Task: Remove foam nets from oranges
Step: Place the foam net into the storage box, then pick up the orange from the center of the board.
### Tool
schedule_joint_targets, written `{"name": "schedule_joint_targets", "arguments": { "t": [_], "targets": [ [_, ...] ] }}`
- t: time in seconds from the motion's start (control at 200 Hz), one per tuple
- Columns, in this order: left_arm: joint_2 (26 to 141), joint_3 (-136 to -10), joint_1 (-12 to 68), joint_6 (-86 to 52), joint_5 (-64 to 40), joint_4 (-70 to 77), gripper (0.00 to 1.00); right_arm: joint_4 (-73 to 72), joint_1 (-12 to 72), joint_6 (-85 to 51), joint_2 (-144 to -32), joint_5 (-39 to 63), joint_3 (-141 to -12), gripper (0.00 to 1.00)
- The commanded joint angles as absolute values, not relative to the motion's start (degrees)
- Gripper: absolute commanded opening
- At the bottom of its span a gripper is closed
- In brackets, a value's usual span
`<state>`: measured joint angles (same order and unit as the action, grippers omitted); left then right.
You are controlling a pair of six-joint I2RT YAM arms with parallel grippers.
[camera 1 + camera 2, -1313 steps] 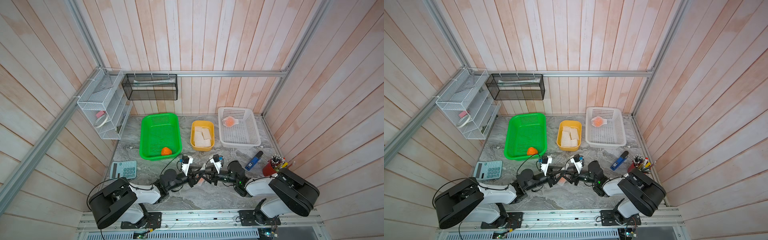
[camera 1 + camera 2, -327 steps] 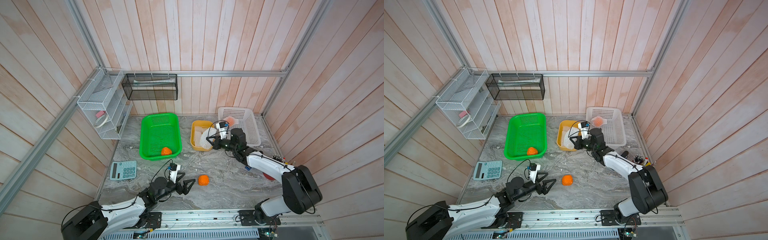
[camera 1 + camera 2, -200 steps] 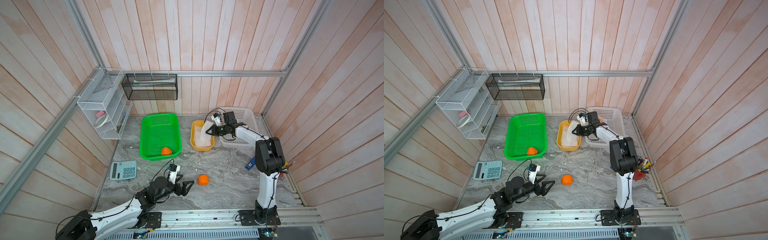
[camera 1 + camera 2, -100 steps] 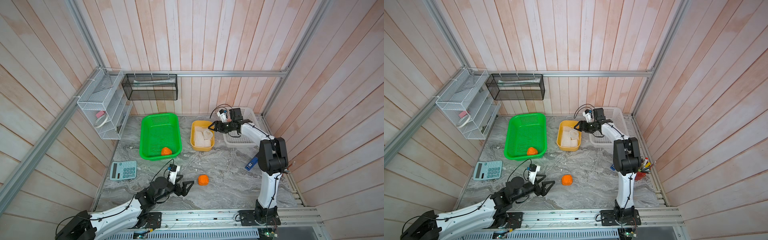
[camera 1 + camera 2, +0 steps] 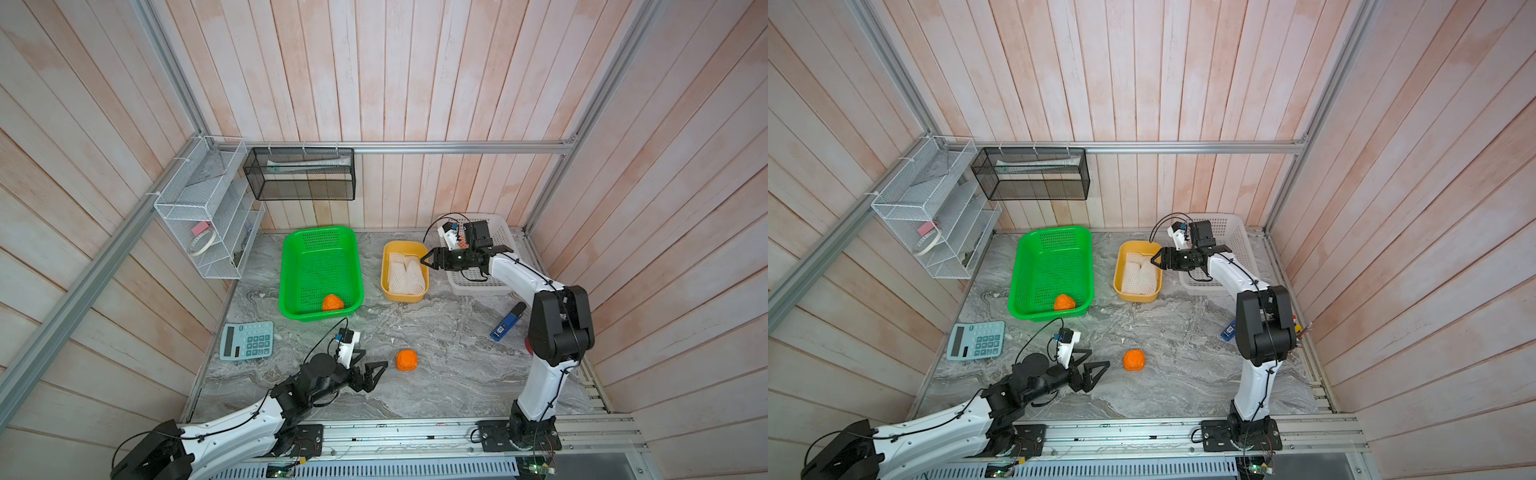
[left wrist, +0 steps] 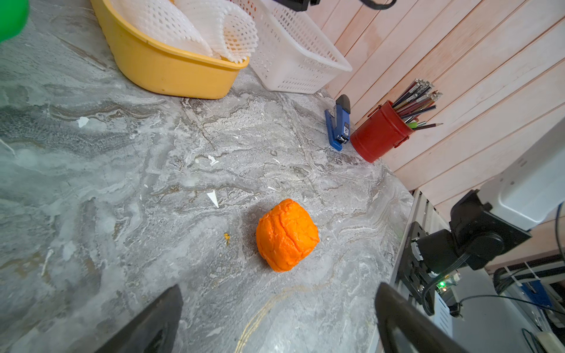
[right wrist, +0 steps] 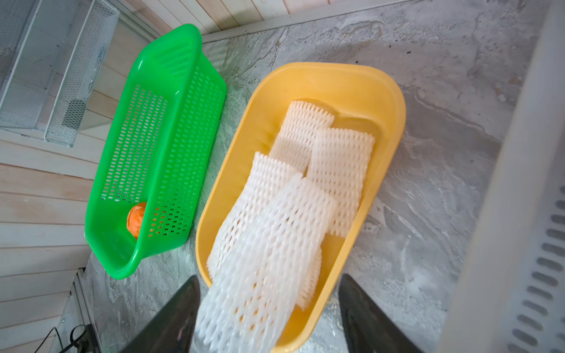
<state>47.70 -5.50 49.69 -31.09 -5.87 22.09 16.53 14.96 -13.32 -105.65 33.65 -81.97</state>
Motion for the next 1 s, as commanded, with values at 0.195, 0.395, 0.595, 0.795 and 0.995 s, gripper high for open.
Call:
{"name": "schedule_joint_targets", "arguments": {
  "t": [0.195, 0.395, 0.595, 0.795, 0.995],
  "targets": [
    [59.5, -17.0, 52.1, -28.8, -3.2, 13.5, 1.00, -4.7, 18.5, -11.6, -75.8, 25.0, -56.3, 0.90],
    [72.1, -25.3, 56.5, -27.5, -2.3, 9.1, 1.00, -5.1, 18.7, -13.4, -62.6, 23.6, -42.6, 0.92],
    [80.5, -28.8, 56.8, -28.3, -3.9, 11.3, 1.00, -4.7, 18.9, -15.0, -55.3, 23.4, -36.4, 0.92],
    [88.8, -32.9, 56.8, -28.5, -5.2, 11.1, 1.00, -2.4, 18.8, -14.7, -52.0, 22.7, -35.2, 0.92],
    [90.7, -34.1, 56.9, -29.0, -5.3, 13.4, 0.97, -1.9, 18.8, -14.3, -50.9, 21.8, -34.0, 0.92]
  ]
}}
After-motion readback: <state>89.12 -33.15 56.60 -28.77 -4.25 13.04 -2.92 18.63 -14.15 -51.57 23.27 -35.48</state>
